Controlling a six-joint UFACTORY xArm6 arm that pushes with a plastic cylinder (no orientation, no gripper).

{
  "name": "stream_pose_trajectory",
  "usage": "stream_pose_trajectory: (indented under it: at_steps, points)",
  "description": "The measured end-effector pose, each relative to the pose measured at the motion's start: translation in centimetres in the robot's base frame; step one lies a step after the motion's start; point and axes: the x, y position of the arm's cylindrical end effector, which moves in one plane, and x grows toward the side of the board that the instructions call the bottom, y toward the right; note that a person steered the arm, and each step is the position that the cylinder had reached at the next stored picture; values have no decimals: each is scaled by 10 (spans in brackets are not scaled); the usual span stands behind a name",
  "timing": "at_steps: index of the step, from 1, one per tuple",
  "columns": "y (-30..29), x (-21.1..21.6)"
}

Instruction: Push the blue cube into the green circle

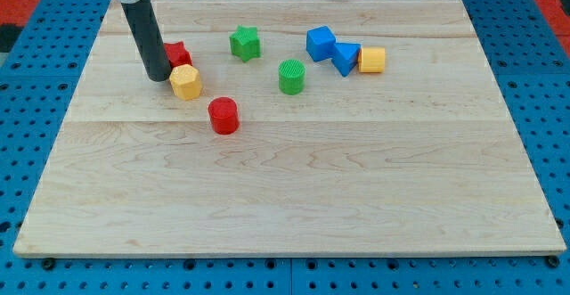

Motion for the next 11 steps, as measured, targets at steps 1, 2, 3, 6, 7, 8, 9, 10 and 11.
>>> stream_pose_trajectory:
  at_steps: [1, 2, 3, 6, 7, 8, 9, 10, 11]
  points:
    - [0, -18]
    - [-15, -21]
    - [-39, -53]
    - [205, -103]
    - [285, -114]
    - [306, -106]
    - [288, -105]
    - [265, -100]
    - [233, -90]
